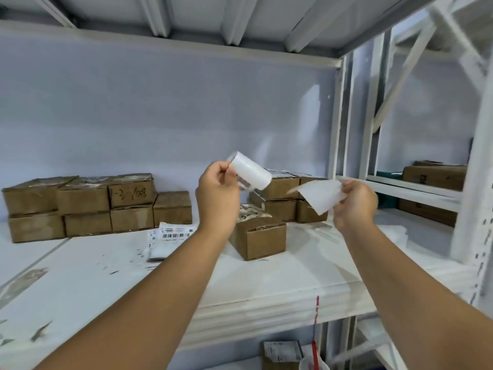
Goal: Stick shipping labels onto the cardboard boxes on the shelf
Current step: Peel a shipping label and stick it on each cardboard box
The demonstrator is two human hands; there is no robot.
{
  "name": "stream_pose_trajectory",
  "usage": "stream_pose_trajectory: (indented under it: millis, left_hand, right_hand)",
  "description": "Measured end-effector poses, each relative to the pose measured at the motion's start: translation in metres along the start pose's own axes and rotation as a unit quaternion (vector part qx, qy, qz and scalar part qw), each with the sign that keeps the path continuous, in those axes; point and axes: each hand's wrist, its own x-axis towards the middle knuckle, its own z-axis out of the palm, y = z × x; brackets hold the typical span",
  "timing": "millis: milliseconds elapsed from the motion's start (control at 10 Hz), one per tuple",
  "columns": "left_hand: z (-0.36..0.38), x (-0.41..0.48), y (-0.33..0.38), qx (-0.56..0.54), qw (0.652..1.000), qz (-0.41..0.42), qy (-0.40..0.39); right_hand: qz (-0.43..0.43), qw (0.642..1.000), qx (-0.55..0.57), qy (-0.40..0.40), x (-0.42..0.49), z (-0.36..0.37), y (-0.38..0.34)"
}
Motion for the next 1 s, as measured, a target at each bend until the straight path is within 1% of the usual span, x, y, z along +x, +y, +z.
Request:
stream_pose_trajectory:
  millis: [100,200,300,400,500,600,700,800,900,1000]
  left_hand:
    - [0.02,-0.003,-0.002,0.039,0.999,0.033,0.017]
    - [0.03,-0.005,-0.012,0.039,0.999,0.037,-0.011]
    - [0.032,-0.009,-0.02,0.091,0.993,0.067,-0.03]
    - [0.032,-0.013,-0.018,0.126,0.986,0.107,-0.03]
    - [0.029,-0.013,-0.019,0.152,0.982,0.112,-0.019]
    - [0.026,-0.009,-0.026,0.155,0.983,0.102,-0.007]
    - [0.025,-0.007,-0.029,0.156,0.983,0.096,-0.003]
    - [0.025,-0.008,-0.031,0.154,0.984,0.093,-0.003]
    - [0.025,-0.009,-0.03,0.16,0.982,0.103,-0.003]
    - [0.024,-0.011,-0.028,0.19,0.973,0.129,0.002]
  right_hand:
    - [-0.01,0.998,-0.053,0.029,0.018,-0.015,-0.002]
    - [-0.023,0.991,-0.13,0.033,0.054,-0.037,0.008]
    - [-0.063,0.942,-0.328,0.016,0.076,-0.051,0.02]
    - [-0.114,0.897,-0.427,0.008,0.076,-0.057,0.021]
    - [-0.183,0.857,-0.481,0.013,0.075,-0.054,0.017]
    - [-0.199,0.848,-0.489,0.038,0.079,-0.055,0.012]
    - [-0.189,0.837,-0.512,0.045,0.075,-0.059,0.005]
    - [-0.219,0.796,-0.564,0.028,0.056,-0.059,0.01]
    - [-0.323,0.76,-0.561,-0.054,0.03,-0.045,0.017]
    - [-0.276,0.81,-0.481,-0.19,0.008,-0.01,0.022]
